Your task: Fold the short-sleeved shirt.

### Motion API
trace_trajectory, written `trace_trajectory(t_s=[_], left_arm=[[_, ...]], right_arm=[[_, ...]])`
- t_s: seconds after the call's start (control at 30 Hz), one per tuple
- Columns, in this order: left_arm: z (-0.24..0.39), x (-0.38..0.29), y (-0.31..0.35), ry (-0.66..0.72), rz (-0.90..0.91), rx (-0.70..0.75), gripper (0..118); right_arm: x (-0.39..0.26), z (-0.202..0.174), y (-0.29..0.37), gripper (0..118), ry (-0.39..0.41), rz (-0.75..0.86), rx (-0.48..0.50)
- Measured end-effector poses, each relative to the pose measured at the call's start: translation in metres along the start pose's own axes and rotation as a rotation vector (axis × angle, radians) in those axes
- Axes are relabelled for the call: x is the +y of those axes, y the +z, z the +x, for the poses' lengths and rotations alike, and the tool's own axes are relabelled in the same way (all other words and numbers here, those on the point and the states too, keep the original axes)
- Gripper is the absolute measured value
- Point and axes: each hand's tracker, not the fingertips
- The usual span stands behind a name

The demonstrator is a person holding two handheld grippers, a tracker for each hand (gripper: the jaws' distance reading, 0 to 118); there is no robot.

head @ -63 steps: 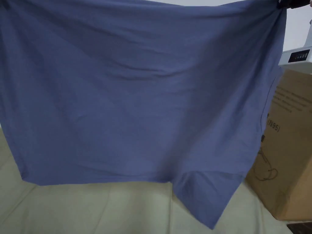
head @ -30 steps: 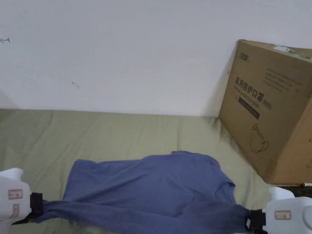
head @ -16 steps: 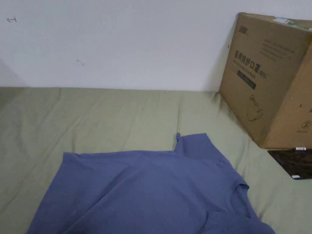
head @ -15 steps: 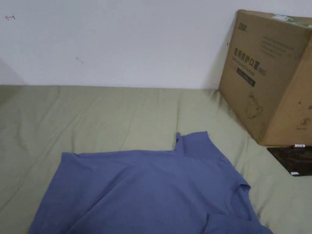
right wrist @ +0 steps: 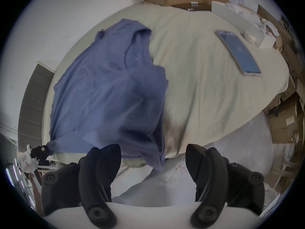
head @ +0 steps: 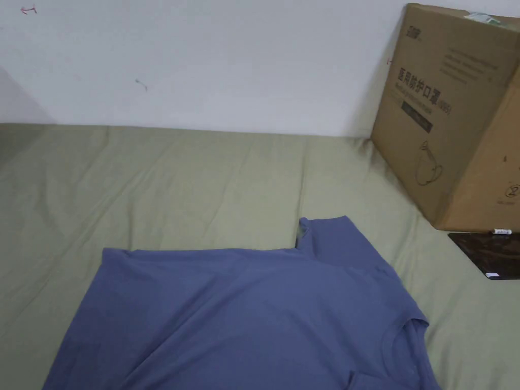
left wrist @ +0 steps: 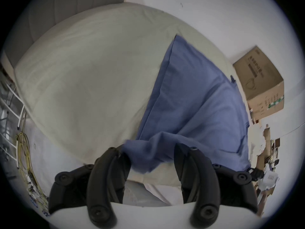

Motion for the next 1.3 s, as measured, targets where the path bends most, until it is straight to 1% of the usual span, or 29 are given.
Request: trace_trajectory(t_s=[0.07, 0.1, 0.13, 0.17, 0.2, 0.23, 0.27, 0.3, 0.33, 0.4, 0.43, 0.5, 0.53, 0.67, 0.7, 0.73, 0.77, 0.8, 0.83, 0.87, 0.9, 0.93, 0.97, 1.0, 1.03, 1.1, 1.13, 1.2, 1.3], left_arm=[[0.014, 0.001, 0.039, -0.004, 0.118, -0.001, 58], [0.014, 0.002, 0.059, -0.004, 0.18, 0.02, 55], [0.013, -0.002, 0.069, -0.005, 0.221, 0.042, 37], [0.012, -0.006, 0.077, -0.004, 0.253, 0.045, 4], [0.01, -0.014, 0.082, 0.015, 0.246, 0.064, 0], [0.009, -0.021, 0.09, 0.066, 0.27, 0.069, 0], [0.007, -0.035, 0.077, 0.078, 0.242, 0.06, 0], [0.016, -0.041, 0.082, 0.094, 0.228, 0.022, 0], [0.018, -0.048, 0.079, 0.095, 0.23, 0.005, 0], [0.021, -0.058, 0.07, 0.131, 0.256, 0.043, 1], [0.007, -0.037, 0.06, 0.139, 0.268, 0.07, 22], [0.004, -0.034, 0.046, 0.117, 0.266, 0.068, 74], [0.005, -0.031, 0.036, 0.09, 0.234, 0.066, 92], [0.01, -0.022, -0.002, 0.04, 0.097, 0.036, 88], [0.01, -0.023, -0.013, 0.034, 0.066, 0.055, 79], [0.009, -0.022, -0.029, 0.024, 0.038, 0.057, 56], [0.009, -0.02, -0.043, 0.029, -0.011, 0.082, 48], [0.012, -0.02, -0.051, 0.026, -0.045, 0.17, 48], [0.015, -0.023, -0.046, 0.003, 0.01, 0.17, 47], [0.02, -0.019, -0.034, -0.012, 0.008, 0.147, 44], [0.023, -0.016, -0.026, -0.042, 0.004, 0.132, 25], [0.026, -0.015, -0.02, -0.034, -0.007, 0.072, 6], [0.031, -0.023, -0.003, -0.042, 0.018, 0.127, 6], [0.032, -0.023, 0.001, -0.074, 0.018, 0.076, 6], [0.033, -0.024, 0.0, -0.057, 0.028, 0.029, 6], [0.029, -0.022, -0.012, -0.066, 0.017, 0.091, 6], [0.027, -0.022, -0.023, -0.083, -0.012, 0.137, 6], [0.021, -0.026, -0.043, -0.041, -0.073, 0.135, 6], [0.007, -0.018, -0.057, 0.023, -0.043, 0.114, 6]], right_arm=[[-0.006, 0.0, 0.03, 85, 0.046, 0.075, 0.032], [-0.01, 0.0, 0.046, 85, 0.061, 0.097, 0.013], [-0.015, 0.0, 0.053, 82, 0.07, 0.098, -0.011], [-0.022, 0.0, 0.057, 64, 0.073, 0.106, -0.032], [-0.029, 0.0, 0.057, 19, 0.075, 0.114, -0.059], [-0.038, 0.005, 0.05, 0, 0.059, 0.102, -0.08], [-0.046, 0.004, 0.049, 0, 0.044, 0.095, -0.086], [-0.05, 0.007, 0.043, 0, 0.005, 0.024, -0.052], [-0.056, 0.009, 0.039, 0, -0.04, 0.022, 0.003], [-0.064, 0.008, 0.034, 0, -0.123, 0.021, 0.086], [-0.065, 0.01, 0.03, 0, -0.155, 0.002, 0.111], [-0.063, 0.008, 0.026, 0, -0.192, -0.008, 0.115], [-0.062, 0.006, 0.026, 0, -0.186, -0.005, 0.11], [-0.056, 0.004, 0.031, 0, -0.16, 0.005, 0.107], [-0.054, 0.003, 0.032, 0, -0.157, 0.007, 0.105], [-0.052, 0.003, 0.033, 0, -0.153, 0.01, 0.106], [-0.05, 0.0, 0.034, 0, -0.149, 0.012, 0.105], [-0.048, -0.002, 0.035, 0, -0.144, 0.013, 0.1], [-0.046, -0.004, 0.037, 0, -0.137, 0.014, 0.09], [-0.045, -0.006, 0.041, 0, -0.125, 0.023, 0.072], [-0.045, -0.011, 0.043, 0, -0.105, 0.044, 0.046], [-0.044, -0.014, 0.045, 0, -0.089, 0.063, 0.011], [-0.043, -0.016, 0.044, 0, -0.081, 0.077, -0.03], [-0.041, -0.018, 0.042, 1, -0.073, 0.089, -0.072], [-0.04, -0.016, 0.038, 17, -0.064, 0.095, -0.112], [-0.035, -0.016, 0.028, 35, -0.054, 0.065, -0.133], [-0.034, -0.016, 0.024, 45, -0.055, 0.062, -0.119], [-0.03, -0.004, 0.012, 47, -0.054, 0.055, -0.089], [-0.025, -0.005, -0.001, 47, -0.041, 0.048, -0.082]])
